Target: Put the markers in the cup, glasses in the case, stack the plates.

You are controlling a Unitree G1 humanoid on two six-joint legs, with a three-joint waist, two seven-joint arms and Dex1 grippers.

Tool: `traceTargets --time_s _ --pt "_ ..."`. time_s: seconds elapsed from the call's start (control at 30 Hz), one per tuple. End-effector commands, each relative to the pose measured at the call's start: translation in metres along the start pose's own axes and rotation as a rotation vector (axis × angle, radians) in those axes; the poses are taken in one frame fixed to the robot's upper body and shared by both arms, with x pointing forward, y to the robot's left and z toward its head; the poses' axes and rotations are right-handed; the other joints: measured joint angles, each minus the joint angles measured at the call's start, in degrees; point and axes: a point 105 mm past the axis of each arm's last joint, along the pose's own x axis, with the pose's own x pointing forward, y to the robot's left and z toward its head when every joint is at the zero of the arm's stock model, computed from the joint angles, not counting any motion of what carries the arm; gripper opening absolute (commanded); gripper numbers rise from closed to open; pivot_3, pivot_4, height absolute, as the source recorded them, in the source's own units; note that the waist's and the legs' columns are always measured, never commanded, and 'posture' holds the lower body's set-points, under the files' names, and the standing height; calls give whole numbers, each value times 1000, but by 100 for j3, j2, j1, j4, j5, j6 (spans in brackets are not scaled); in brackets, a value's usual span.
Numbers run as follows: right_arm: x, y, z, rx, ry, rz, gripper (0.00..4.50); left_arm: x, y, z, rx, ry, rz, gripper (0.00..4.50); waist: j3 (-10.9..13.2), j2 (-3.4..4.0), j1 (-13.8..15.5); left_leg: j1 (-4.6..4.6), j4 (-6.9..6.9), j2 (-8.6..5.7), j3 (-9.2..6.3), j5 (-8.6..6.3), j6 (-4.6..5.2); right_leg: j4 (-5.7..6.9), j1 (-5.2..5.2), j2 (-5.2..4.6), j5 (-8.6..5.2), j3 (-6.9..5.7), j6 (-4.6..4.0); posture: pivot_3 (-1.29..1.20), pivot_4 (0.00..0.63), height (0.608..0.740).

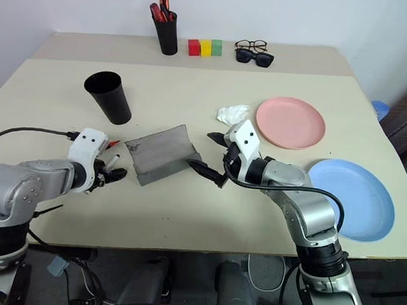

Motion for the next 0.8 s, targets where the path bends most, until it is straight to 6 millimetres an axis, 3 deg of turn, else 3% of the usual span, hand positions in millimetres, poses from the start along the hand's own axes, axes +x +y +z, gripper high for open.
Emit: traceTargets --time_s 0.03,0.1,0.13,0.27,0.37,0.47,0.53,0.63,0.73,0.8 --pt "2 9 10 -36 -48 30 4500 -4 20 -6 -15 25 89 1158 -1 1 -14 1 0 0 0 0 0 2 -1 1 0 0 0 0 150 740" --pt "4 11 10 -36 -48 36 4500 -11 27 -3 -13 -4 100 141 0 1 -23 1 -2 1 1 0 0 4 -4 2 0 2 -1 0 150 740" --pt "4 11 10 -36 -49 39 4500 -19 33 1 -3 -28 107 21 0 0 -30 0 -2 1 1 0 0 4 -6 2 -1 3 -1 0 150 740" --pt "8 11 12 -43 -58 49 4500 -51 35 33 86 -238 49 21 6 -8 -40 -14 -5 4 1 1 -3 6 -21 0 -1 3 -2 0 150 740" --pt "17 8 19 -60 -87 61 4500 -87 14 86 211 -635 -47 21 7 -9 40 -16 -3 4 2 3 -5 0 -17 -16 -1 2 -2 0 150 740" --pt "29 7 29 -79 -125 81 4500 -108 7 134 172 -922 -84 21 6 -16 110 -17 4 -3 -6 5 -9 -10 -2 -31 0 -13 -2 0 150 740" --pt "39 4 39 -102 -160 77 4500 -112 14 162 149 -1033 -15 21 4 -19 98 -17 7 -13 -4 5 -9 -11 -2 -26 1 -16 1 0 150 740" --pt "56 -3 63 -117 -245 43 4500 -105 50 194 139 -1127 289 21 4 -18 26 -15 3 -19 -3 5 -9 -7 -6 -19 3 -13 4 0 150 740" --pt "69 -5 79 -130 -299 19 4500 -93 71 209 87 -1190 424 21 4 -17 -10 -15 -1 -15 5 6 -10 6 -24 -8 3 -3 4 0 150 740" --pt "77 -2 85 -136 -323 12 4500 -73 78 211 66 -1178 462 21 4 -18 2 -26 -1 -13 3 7 -10 11 -38 -7 3 -5 4 0 150 740"
